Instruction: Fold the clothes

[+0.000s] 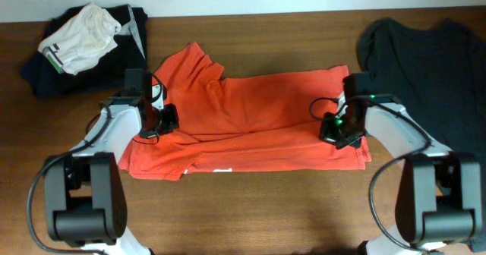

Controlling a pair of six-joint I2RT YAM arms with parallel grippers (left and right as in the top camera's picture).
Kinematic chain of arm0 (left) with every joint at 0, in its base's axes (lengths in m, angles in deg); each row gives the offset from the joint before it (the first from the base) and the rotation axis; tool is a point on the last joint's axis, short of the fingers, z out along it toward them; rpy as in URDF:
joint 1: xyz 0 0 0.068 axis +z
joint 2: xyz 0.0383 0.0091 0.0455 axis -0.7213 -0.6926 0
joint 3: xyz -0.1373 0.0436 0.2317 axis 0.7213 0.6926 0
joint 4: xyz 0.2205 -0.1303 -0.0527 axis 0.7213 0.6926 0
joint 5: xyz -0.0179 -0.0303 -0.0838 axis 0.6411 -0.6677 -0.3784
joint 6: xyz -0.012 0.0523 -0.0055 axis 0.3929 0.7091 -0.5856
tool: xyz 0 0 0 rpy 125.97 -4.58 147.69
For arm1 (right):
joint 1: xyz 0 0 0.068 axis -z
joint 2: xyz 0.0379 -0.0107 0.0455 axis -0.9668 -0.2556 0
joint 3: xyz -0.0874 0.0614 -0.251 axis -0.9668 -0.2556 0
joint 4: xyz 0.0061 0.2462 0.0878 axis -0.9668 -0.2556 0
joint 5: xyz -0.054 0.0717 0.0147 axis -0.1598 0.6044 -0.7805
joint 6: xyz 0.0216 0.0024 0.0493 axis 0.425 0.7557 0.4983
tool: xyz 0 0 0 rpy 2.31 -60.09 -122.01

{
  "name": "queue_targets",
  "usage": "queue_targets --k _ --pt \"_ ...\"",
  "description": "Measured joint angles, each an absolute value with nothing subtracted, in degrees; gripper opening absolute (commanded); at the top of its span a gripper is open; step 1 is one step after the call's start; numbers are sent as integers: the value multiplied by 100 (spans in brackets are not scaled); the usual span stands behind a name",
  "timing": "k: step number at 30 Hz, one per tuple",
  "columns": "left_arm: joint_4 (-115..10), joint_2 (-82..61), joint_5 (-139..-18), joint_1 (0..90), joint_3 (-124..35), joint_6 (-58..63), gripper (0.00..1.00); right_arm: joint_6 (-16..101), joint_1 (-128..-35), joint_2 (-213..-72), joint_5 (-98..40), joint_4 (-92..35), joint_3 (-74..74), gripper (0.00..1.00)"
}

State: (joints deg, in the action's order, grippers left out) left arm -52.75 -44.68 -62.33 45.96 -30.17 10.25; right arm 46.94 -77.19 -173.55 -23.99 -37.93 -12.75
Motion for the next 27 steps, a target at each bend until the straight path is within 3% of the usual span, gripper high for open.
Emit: queue_targets --k 8,12,20,21,22,23,24,25,27 --pt "-5142 -5012 -5829 4736 -3268 1003 1 4949 -7942 -17594 -2442 -3535 -1496 4" --pt "-3885 -5082 -5822 5400 -3434 218 1 5201 -7944 -17484 -2305 -3634 -1675 4" --pt "-2189 -4864 -5344 5682 -3050 -42 1 5607 -8006 -17290 -2613 -5341 -1981 4" --pt "-2121 -4612 -5215 5706 -2986 -44 2 5634 -8006 -17135 -2816 -5568 -2062 11" --pt "-2103 -4252 -5147 5721 -2975 -40 21 5655 -8006 -16920 -2945 -5682 -2099 30" --pt "-2125 -3869 -5108 5726 -2973 -11 63 5651 -8006 -16592 -3052 -5745 -2097 78" --pt "-2206 -3325 -5070 5724 -2982 85 83 5596 -8006 -16221 -3122 -5833 -2073 99" --pt "-2322 -2818 -5033 5724 -3004 260 93 5492 -8006 -15788 -3181 -6016 -1903 99" --pt "-2903 -2328 -5125 5724 -3041 468 97 5308 -8006 -15556 -3216 -6101 -1424 99"
